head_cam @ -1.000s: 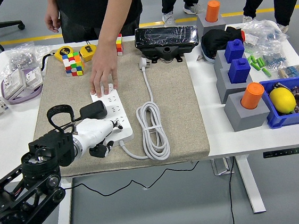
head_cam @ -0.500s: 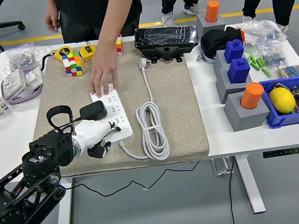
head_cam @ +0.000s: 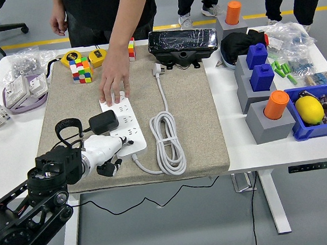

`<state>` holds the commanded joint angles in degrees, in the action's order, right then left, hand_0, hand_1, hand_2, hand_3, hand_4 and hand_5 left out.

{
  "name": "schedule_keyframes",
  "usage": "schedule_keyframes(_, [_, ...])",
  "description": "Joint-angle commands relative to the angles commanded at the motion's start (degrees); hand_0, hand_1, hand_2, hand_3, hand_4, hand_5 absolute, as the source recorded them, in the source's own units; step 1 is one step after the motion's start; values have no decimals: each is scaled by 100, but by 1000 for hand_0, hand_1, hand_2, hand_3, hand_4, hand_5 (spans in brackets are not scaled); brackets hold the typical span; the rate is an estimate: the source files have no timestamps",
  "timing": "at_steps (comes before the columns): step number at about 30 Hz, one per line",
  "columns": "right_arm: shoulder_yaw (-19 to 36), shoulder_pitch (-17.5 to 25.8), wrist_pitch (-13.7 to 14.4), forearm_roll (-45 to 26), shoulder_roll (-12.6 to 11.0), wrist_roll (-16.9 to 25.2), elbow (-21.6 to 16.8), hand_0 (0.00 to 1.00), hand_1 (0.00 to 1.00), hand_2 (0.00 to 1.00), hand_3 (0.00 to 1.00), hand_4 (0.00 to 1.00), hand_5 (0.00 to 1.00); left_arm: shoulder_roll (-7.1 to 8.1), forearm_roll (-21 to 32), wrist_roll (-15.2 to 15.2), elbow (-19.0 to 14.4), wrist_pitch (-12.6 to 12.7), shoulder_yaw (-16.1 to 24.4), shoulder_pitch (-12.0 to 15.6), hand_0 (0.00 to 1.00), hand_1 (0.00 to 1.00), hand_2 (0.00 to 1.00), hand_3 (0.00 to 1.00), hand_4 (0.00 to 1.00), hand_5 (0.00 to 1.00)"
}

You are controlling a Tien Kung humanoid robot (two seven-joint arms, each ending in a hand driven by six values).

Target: Pick up the plug,place it near the board,insert it into the board,press the button

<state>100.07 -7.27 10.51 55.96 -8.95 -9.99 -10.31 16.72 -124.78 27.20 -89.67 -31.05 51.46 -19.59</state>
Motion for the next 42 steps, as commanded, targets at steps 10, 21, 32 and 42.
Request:
schedule_keyframes(10, [-1, -10, -2, 1, 0, 1, 0, 767, 744, 742, 765, 998, 998, 66, -79, -31, -327, 57, 161, -65, 197, 2, 107, 831, 391, 2])
schedule_keyframes(21, [-3, 22, 4, 5, 21, 0, 0, 766, 744, 742, 765, 998, 998, 7, -181, -450, -710, 858, 414, 69, 197, 2, 106, 817, 391, 2])
schedule_keyframes(32, [1, 19, 30, 13, 11, -18, 0, 766, 744, 742, 764, 998, 998, -13, -123, -617, -633, 1339, 435, 119, 559, 721, 744, 877, 985, 209])
schedule_keyframes(42, [-10, 17, 8, -8, 18, -12, 0, 766, 743, 741, 764, 998, 998, -10, -19, -453, -620, 1417, 455, 112, 998, 998, 998, 998, 998, 506])
